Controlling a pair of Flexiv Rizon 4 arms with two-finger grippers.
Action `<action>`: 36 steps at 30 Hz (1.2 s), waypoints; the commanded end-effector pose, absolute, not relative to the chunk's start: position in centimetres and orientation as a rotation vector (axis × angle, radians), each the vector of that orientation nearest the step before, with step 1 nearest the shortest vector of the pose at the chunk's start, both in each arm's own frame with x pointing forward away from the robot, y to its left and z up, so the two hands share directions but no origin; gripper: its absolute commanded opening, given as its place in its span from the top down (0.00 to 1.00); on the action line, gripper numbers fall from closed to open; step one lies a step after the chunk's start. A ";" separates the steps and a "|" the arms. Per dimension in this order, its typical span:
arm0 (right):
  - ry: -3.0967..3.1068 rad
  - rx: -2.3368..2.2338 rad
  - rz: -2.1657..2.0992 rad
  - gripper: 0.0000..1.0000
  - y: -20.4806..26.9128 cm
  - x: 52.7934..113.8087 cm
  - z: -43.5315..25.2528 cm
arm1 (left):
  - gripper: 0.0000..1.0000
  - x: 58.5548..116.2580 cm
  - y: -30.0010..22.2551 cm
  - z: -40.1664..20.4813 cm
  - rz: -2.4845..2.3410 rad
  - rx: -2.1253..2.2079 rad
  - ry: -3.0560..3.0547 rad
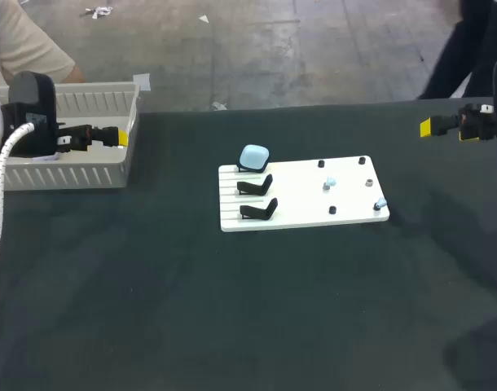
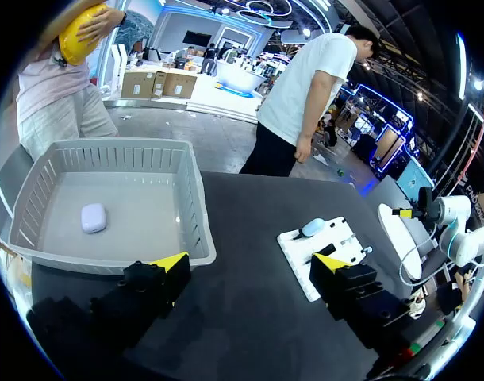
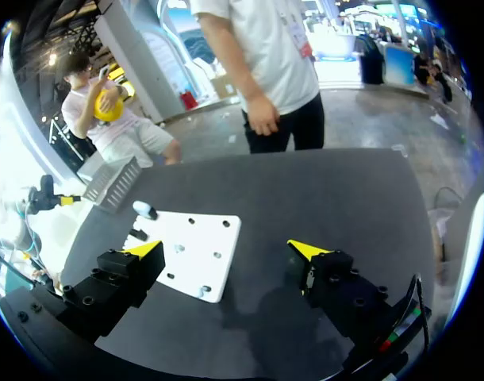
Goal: Pick up each earbud case from the left stands, insert the matching earbuds, close the lid, and place the case in the box.
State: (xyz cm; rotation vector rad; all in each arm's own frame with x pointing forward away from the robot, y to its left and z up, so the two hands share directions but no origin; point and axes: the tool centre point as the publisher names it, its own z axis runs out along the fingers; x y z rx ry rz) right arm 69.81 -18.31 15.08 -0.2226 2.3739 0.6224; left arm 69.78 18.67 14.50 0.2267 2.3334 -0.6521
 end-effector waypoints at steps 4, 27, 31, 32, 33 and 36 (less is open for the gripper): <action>2.373 -0.226 0.626 0.00 -18.4 69.9 15.0 | 0.00 69.8 18.5 14.7 -0.641 0.223 2.345; 2.373 -0.226 0.626 0.00 -18.4 69.9 15.0 | 0.00 71.7 16.6 14.5 -0.822 0.882 1.775; 2.373 -0.226 0.626 0.00 -18.4 69.9 15.0 | 0.00 72.4 16.2 14.5 -0.846 0.983 1.668; 2.373 -0.226 0.626 0.00 -18.4 69.9 15.0 | 0.00 72.5 16.1 14.6 -0.853 1.012 1.638; 2.373 -0.226 0.626 0.00 -18.4 69.9 15.0 | 0.00 72.6 16.0 14.6 -0.852 1.036 1.618; 2.373 -0.226 0.626 0.00 -18.4 69.9 15.0 | 0.00 72.7 15.6 14.7 -0.854 1.137 1.550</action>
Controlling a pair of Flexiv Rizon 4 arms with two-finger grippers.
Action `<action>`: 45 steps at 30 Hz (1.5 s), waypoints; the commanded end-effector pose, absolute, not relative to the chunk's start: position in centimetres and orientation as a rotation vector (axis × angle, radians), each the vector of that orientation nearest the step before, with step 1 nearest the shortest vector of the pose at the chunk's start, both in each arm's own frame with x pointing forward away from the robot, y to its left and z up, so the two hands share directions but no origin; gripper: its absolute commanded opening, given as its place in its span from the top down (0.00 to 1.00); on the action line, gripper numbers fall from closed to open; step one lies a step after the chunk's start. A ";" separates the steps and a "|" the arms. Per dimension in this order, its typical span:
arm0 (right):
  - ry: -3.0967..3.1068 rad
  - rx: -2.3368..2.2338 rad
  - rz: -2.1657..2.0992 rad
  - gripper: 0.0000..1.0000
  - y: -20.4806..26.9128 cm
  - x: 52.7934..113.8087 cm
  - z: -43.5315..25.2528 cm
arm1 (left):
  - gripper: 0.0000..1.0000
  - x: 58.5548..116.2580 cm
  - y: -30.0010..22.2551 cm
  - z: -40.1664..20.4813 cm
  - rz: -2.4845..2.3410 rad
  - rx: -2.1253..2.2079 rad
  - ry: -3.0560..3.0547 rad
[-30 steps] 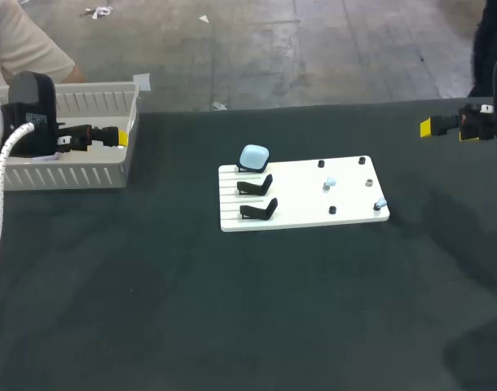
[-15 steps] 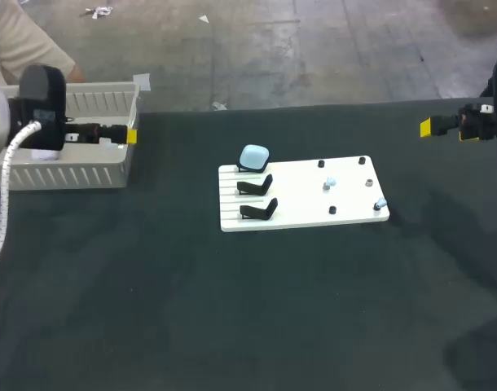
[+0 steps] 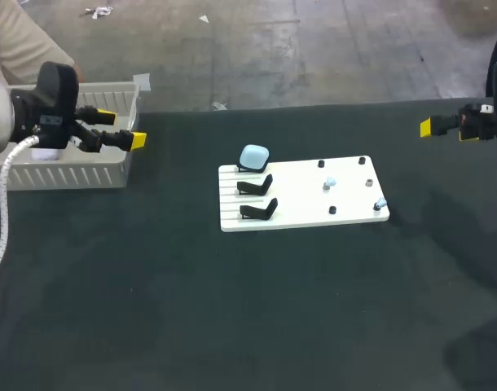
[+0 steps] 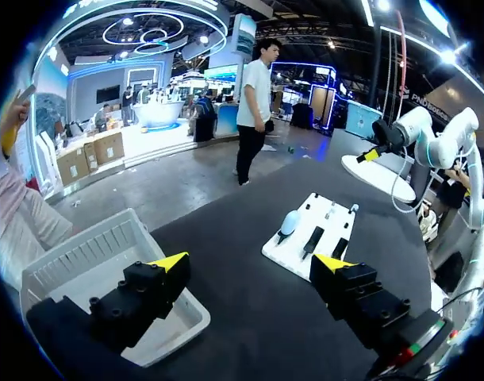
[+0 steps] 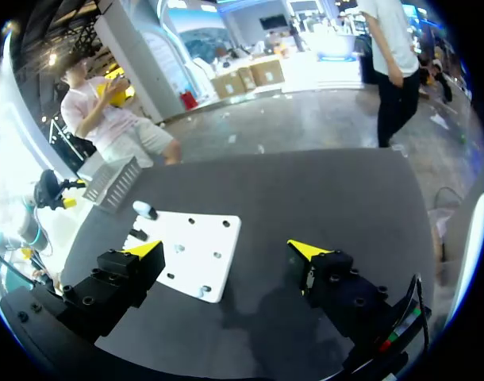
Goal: Pick up each earbud case from the left stands, insert the matching earbuds, close the lid, and place the case in the box.
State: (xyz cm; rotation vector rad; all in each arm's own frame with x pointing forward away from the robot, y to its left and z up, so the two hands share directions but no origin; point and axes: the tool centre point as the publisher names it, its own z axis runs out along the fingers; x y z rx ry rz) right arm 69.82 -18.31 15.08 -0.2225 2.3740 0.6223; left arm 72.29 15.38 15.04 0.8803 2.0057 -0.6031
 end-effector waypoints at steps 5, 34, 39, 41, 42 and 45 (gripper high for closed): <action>2.373 -0.226 0.626 0.00 -18.4 69.9 15.0 | 0.00 72.8 14.9 14.7 -0.855 1.281 1.467; 2.373 -0.226 0.626 0.00 -18.4 69.9 15.0 | 0.00 72.8 14.0 14.9 -0.877 1.295 1.515; 2.373 -0.226 0.626 0.00 -18.4 69.9 15.0 | 0.00 73.0 12.1 13.9 -0.881 1.341 1.545; 2.373 -0.226 0.626 0.00 -18.4 69.9 15.0 | 0.00 73.0 11.4 13.5 -0.881 1.356 1.544; 2.373 -0.226 0.626 0.00 -18.4 69.9 15.0 | 0.00 73.2 11.1 13.2 -0.875 1.361 1.553; 2.373 -0.226 0.626 0.00 -18.4 69.9 15.0 | 0.00 73.3 9.7 12.7 -0.868 1.385 1.557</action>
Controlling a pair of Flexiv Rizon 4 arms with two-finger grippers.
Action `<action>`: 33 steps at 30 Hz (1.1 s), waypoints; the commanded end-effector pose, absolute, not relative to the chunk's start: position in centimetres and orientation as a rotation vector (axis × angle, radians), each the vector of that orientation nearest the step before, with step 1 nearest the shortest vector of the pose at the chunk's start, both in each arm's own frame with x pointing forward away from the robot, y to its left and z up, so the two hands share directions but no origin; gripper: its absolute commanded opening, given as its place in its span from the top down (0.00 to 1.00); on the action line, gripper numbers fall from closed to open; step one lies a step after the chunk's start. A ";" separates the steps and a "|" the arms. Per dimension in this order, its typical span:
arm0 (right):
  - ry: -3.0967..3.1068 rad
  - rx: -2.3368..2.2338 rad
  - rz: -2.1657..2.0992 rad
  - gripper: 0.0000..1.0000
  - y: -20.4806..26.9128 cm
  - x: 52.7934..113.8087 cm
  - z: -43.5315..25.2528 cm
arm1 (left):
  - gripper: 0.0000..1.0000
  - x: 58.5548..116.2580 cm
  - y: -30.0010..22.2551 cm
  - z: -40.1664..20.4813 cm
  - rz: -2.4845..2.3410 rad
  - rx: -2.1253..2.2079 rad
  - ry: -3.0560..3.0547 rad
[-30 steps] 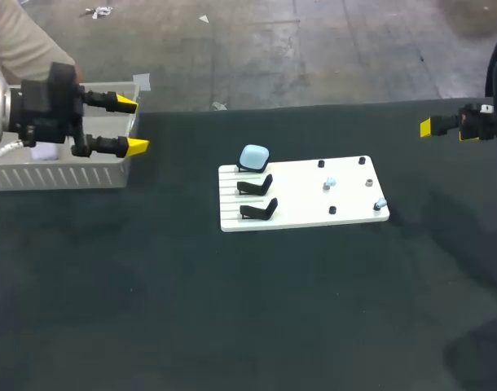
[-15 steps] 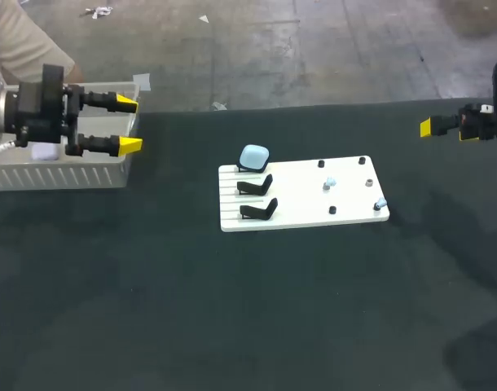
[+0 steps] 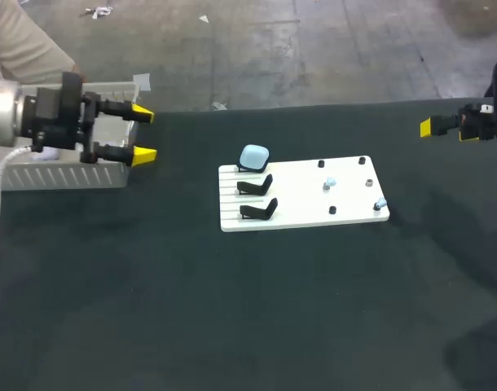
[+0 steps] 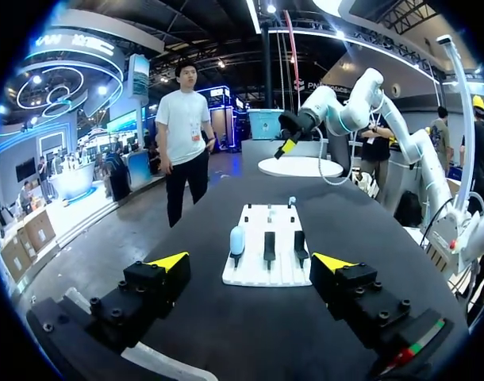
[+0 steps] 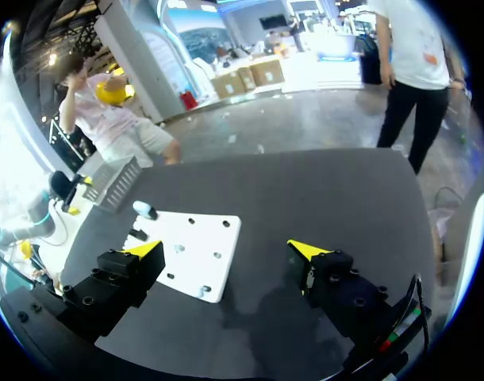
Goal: Pick up each earbud case from the left stands, insert the matching earbuds, close the lid, and place the case in the box.
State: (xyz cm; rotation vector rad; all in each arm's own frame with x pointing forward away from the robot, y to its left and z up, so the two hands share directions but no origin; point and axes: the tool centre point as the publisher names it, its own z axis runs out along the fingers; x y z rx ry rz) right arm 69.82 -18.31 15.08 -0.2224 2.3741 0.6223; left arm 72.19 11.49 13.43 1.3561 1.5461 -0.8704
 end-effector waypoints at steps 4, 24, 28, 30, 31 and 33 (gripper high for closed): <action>2.373 -0.226 0.626 0.00 -18.4 69.9 15.0 | 0.00 73.9 8.3 11.8 -0.883 1.374 1.550; 2.373 -0.226 0.626 0.00 -18.4 69.9 15.0 | 0.00 74.8 2.6 8.1 -0.971 1.383 1.580; 2.373 -0.226 0.626 0.00 -18.4 69.9 15.0 | 0.00 75.1 2.1 7.6 -0.979 1.382 1.562; 2.373 -0.226 0.626 0.00 -18.4 69.9 15.0 | 0.00 75.2 1.9 7.5 -0.985 1.389 1.550; 2.373 -0.226 0.626 0.00 -18.4 69.9 15.0 | 0.00 75.2 1.8 7.5 -0.985 1.392 1.547; 2.373 -0.226 0.626 0.00 -18.4 69.9 15.0 | 0.00 75.4 1.6 7.3 -0.989 1.395 1.544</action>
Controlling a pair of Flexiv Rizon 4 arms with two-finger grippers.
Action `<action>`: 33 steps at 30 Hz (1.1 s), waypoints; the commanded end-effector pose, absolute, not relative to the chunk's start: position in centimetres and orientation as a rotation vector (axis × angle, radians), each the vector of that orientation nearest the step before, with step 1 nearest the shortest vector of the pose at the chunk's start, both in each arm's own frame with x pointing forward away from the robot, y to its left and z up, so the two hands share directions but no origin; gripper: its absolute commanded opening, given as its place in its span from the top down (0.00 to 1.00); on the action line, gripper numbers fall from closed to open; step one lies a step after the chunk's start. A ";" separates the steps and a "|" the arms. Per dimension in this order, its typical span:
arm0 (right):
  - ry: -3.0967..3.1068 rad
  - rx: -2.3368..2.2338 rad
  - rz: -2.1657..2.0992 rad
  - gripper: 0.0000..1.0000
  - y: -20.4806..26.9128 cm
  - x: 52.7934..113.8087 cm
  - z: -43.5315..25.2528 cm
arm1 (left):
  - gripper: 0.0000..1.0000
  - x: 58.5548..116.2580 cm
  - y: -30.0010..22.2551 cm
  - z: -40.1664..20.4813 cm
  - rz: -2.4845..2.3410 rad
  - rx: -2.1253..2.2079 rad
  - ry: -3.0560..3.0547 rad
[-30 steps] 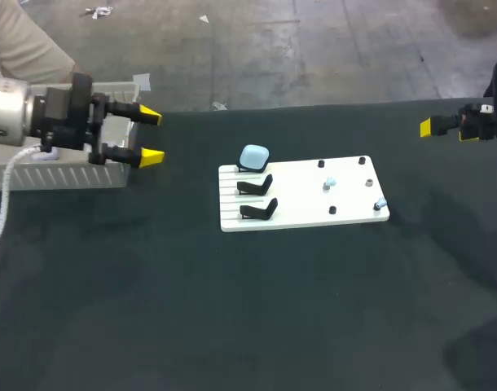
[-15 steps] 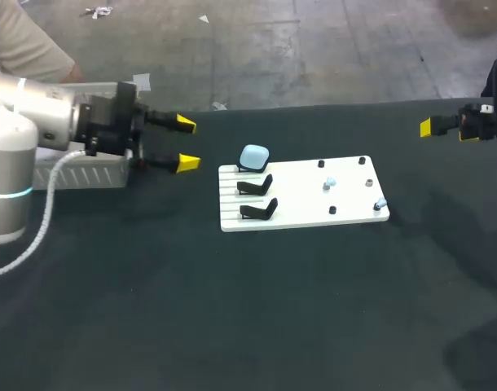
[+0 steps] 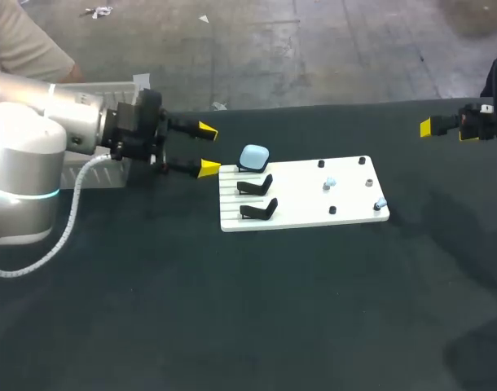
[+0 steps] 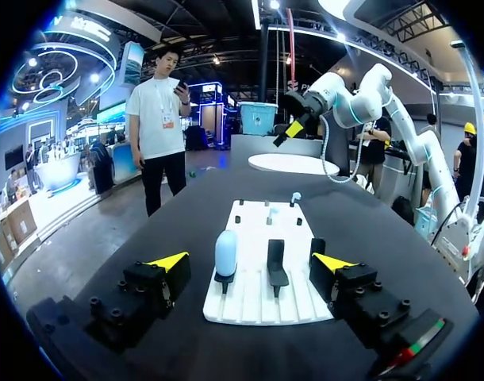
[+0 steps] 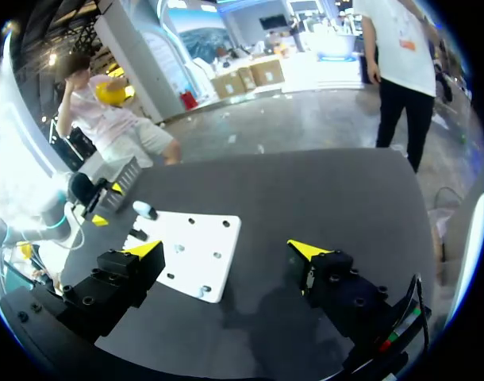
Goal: Pick up each earbud case from the left stands, insert the matching earbuds, close the lid, and place the case in the box.
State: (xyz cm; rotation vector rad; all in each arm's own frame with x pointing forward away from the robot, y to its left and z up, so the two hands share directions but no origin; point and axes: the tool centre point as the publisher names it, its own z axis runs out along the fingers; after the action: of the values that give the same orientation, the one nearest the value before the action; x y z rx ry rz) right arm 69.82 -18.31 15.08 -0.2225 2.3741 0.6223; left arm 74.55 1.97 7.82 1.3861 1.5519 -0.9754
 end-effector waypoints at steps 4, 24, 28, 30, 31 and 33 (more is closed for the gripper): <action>2.373 -0.226 0.626 0.00 -18.4 69.9 15.0 | 0.00 75.6 1.3 7.2 -0.994 1.392 1.541; 2.373 -0.226 0.626 0.00 -18.4 69.9 15.0 | 0.00 75.4 1.1 7.4 -1.009 1.384 1.552; 2.373 -0.226 0.626 0.00 -18.4 69.9 15.0 | 0.00 75.7 0.3 6.7 -1.016 1.404 1.568; 2.373 -0.226 0.626 0.00 -18.4 69.9 15.0 | 0.00 75.9 -0.2 6.4 -1.012 1.400 1.591; 2.373 -0.226 0.626 0.00 -18.4 69.9 15.0 | 0.00 76.0 -0.4 6.3 -1.012 1.404 1.586; 2.373 -0.226 0.626 0.00 -18.4 69.9 15.0 | 0.00 76.2 -0.9 6.0 -0.988 1.410 1.607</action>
State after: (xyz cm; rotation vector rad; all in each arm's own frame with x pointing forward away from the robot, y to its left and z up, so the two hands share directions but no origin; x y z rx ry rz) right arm 69.82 -18.31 15.08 -0.2225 2.3741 0.6223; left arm 75.39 0.17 6.29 1.3932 1.5931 -0.9951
